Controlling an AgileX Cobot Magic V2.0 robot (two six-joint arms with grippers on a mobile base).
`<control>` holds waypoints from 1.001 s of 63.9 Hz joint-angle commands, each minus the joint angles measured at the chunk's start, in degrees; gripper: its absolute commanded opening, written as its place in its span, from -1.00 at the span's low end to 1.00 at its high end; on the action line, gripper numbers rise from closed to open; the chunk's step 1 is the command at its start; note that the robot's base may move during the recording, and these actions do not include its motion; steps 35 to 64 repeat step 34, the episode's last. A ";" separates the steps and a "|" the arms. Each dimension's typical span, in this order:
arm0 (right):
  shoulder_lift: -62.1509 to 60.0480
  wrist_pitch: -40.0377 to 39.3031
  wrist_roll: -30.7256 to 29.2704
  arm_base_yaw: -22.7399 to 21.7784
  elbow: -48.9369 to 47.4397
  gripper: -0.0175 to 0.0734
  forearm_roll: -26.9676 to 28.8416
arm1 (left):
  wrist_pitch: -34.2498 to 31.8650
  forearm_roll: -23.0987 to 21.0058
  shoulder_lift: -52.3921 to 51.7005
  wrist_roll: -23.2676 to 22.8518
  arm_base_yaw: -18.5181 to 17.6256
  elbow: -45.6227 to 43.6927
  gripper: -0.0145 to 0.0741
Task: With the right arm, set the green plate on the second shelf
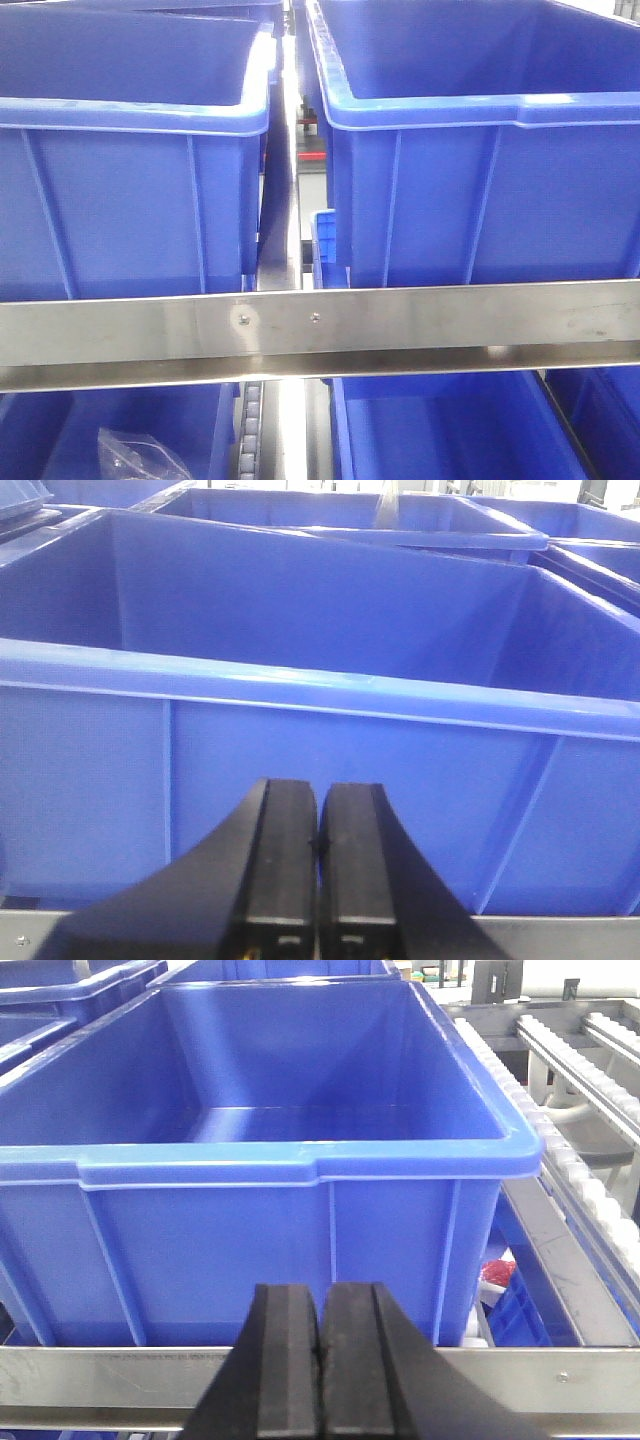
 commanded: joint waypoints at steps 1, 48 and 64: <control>-1.09 -5.54 -0.99 0.22 -1.20 -0.55 0.29 | -4.73 -0.16 -0.99 -0.25 -0.25 2.34 -0.38; -1.09 -5.54 -0.99 0.22 -1.20 -0.55 0.29 | -4.73 -0.16 -0.99 -0.25 -0.25 2.34 -0.38; -1.09 -5.54 -0.99 0.22 -1.20 -0.55 0.29 | -4.73 -0.16 -0.99 -0.25 -0.25 2.34 -0.38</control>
